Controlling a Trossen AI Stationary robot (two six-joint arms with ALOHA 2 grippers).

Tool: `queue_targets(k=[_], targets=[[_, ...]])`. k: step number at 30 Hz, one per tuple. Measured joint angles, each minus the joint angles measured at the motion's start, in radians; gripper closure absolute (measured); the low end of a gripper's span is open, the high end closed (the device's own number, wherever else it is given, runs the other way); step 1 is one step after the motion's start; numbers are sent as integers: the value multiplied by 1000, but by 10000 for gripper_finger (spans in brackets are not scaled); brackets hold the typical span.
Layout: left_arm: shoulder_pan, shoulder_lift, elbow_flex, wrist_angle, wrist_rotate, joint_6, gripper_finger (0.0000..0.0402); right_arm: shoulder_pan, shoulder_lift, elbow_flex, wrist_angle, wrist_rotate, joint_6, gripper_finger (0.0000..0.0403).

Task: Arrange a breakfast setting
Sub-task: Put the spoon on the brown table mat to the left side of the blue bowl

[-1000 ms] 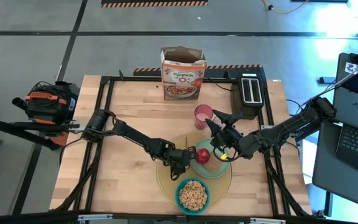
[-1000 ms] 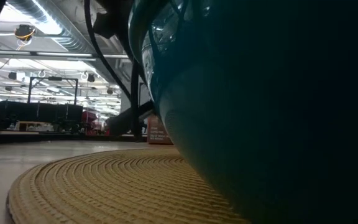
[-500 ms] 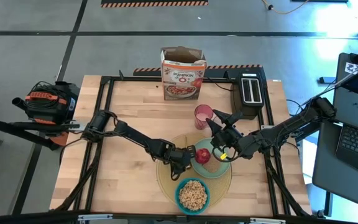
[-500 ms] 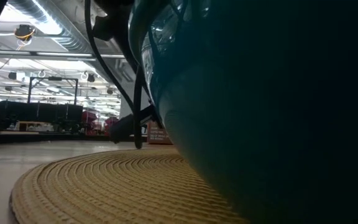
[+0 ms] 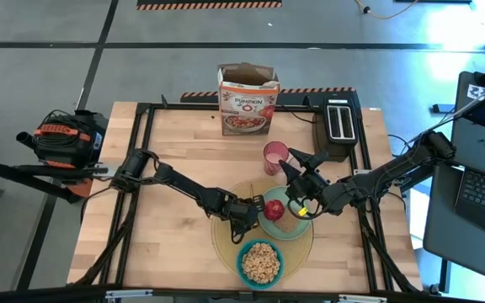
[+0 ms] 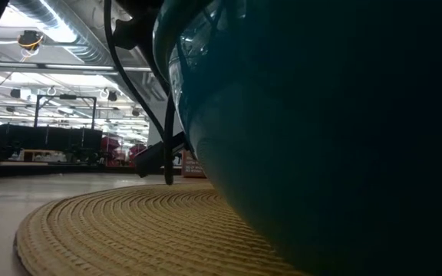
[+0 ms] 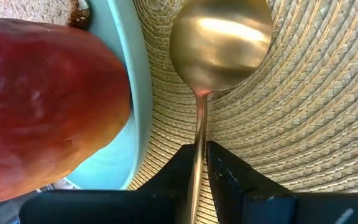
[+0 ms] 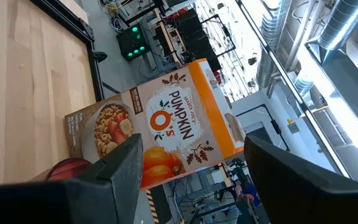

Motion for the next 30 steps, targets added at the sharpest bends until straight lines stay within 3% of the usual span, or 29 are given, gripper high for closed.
queue_targets(k=[6, 12, 17, 24, 30], targets=[[0, 0, 0, 7, 21, 7, 364, 0, 0, 0, 0, 0, 0, 155], [2, 0, 0, 14, 111, 27, 364, 0, 0, 0, 0, 0, 0, 155], [0, 0, 0, 26, 155, 26, 383, 0, 0, 0, 0, 0, 0, 155], [0, 0, 0, 28, 150, 9, 395, 0, 0, 0, 0, 0, 0, 155], [-2, 0, 0, 26, 71, 7, 398, 0, 0, 0, 0, 0, 0, 155]])
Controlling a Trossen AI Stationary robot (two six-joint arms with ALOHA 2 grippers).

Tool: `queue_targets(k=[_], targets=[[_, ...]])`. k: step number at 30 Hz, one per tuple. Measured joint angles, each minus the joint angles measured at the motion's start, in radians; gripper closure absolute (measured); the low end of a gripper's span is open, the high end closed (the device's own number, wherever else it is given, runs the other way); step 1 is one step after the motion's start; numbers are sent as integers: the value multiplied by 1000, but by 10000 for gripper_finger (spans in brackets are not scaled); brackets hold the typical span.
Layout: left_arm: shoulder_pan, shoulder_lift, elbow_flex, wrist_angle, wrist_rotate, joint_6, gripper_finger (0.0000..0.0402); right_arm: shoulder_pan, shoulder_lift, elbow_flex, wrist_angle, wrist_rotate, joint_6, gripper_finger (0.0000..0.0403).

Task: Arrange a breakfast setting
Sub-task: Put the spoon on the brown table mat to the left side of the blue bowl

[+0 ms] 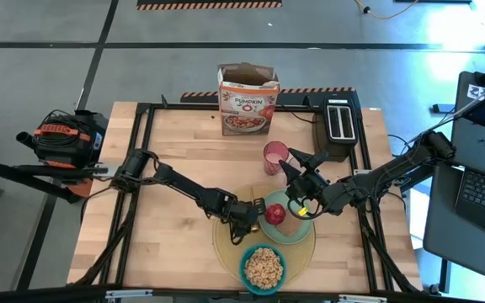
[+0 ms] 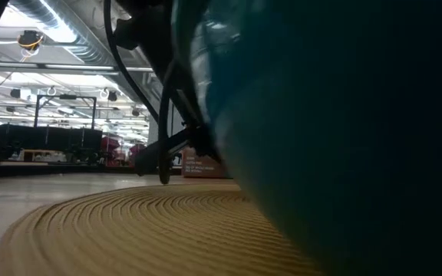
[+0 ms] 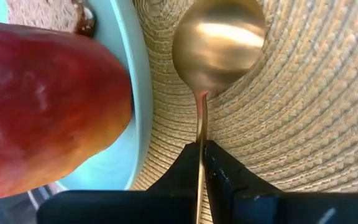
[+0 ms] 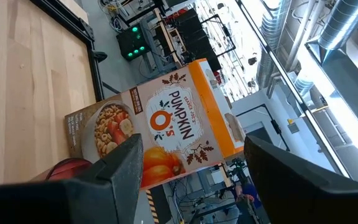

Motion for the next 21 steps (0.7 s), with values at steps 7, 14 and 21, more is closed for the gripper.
queue_targets(k=[7, 14, 21], targets=[[0, -1, -2, -24, -88, 45, 399, 0, 0, 0, -2, 0, 0, 155], [0, -39, -2, -45, -92, 33, 399, 0, 0, 0, -25, 4, 11, 155], [0, -42, -2, -51, -74, 19, 400, 0, 0, 0, -32, 11, 21, 155]])
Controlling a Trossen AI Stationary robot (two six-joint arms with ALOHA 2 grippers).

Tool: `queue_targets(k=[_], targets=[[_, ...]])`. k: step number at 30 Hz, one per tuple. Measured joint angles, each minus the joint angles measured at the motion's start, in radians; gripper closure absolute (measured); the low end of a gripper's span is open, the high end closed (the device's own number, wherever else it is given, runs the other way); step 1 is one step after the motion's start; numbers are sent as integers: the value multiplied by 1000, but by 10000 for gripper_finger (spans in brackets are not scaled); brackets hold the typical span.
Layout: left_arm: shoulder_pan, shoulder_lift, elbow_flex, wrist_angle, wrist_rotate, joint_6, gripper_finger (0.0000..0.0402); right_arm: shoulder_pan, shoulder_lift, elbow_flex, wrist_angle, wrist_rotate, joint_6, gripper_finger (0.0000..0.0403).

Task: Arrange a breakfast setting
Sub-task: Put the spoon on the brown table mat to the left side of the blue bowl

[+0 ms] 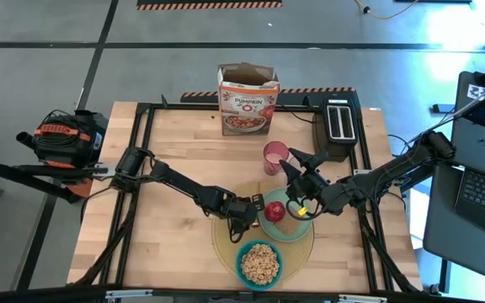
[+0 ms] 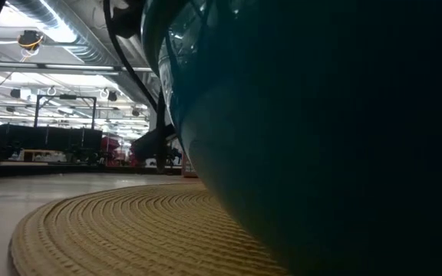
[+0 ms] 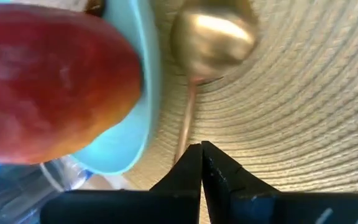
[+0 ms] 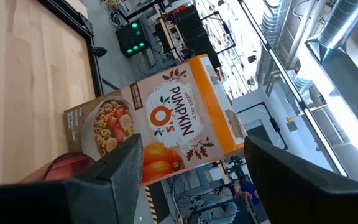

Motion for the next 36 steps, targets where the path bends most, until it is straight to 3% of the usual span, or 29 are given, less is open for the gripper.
queue_targets(k=[13, 21, 24, 29, 36], targets=[[2, 0, 6, 1, 113, 60, 398, 0, 0, 0, 1, 0, 0, 155], [2, -1, 63, 15, 153, 41, 318, -8, 0, 0, 0, 0, 3, 155], [2, -2, 66, -5, 128, 30, 298, -7, 0, 0, -2, 0, 3, 155], [5, -2, 66, -75, 3, -14, 291, -7, 0, 0, -20, 0, 7, 155], [9, -2, 65, -141, 78, -98, 290, -6, -6, 0, -27, 0, 24, 155]])
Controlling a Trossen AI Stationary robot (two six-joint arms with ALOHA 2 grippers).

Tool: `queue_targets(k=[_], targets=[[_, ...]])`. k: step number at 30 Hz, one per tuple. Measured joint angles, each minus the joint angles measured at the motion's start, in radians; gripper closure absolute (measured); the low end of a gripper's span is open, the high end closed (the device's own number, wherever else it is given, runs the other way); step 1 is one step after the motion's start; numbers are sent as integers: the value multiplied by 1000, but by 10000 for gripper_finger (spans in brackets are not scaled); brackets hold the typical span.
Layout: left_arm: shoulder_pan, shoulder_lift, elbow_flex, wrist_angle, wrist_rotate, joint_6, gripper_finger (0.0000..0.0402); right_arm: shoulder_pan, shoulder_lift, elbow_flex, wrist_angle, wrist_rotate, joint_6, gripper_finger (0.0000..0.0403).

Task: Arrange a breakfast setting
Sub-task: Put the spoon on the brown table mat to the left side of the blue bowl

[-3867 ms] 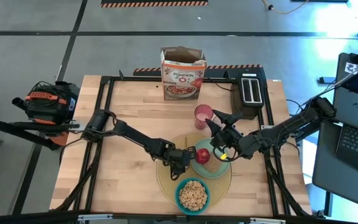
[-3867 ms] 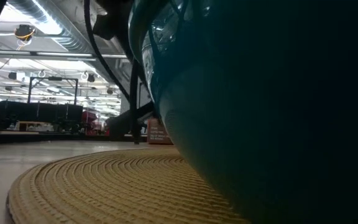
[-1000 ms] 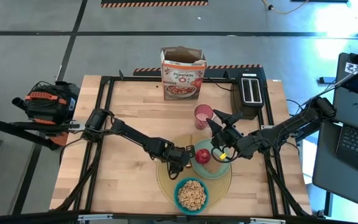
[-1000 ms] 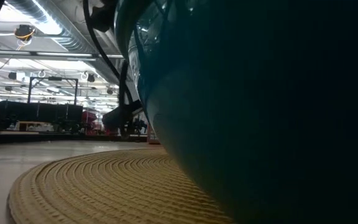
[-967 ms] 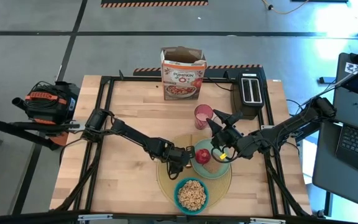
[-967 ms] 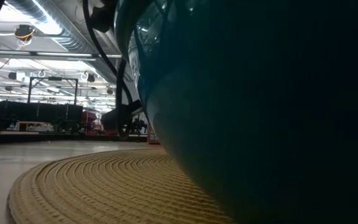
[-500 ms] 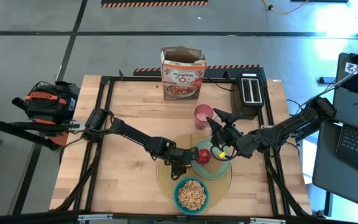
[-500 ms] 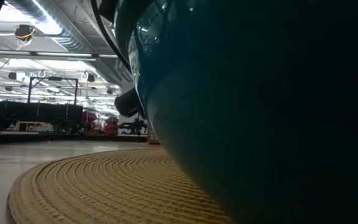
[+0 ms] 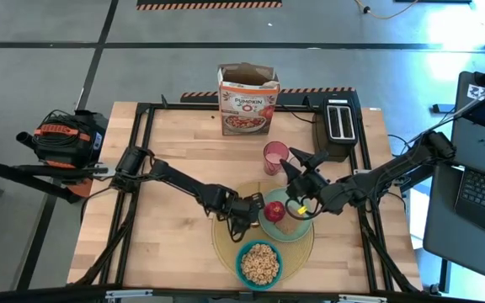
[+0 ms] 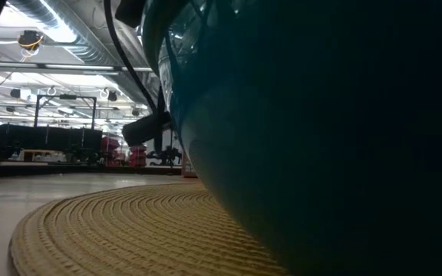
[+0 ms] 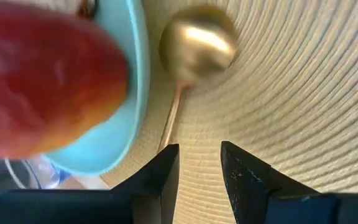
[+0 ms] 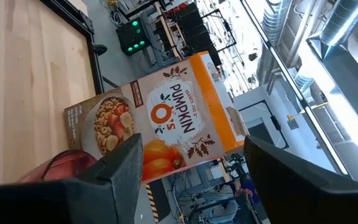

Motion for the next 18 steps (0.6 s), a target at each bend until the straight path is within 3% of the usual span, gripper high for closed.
queue_targets(k=[10, 18], targets=[[1, 0, 0, 87, 144, 104, 290, 0, -8, 0, -3, 15, 4, 155], [29, 1, 0, 143, 193, 124, 290, 0, -8, 0, -11, 16, 4, 155]])
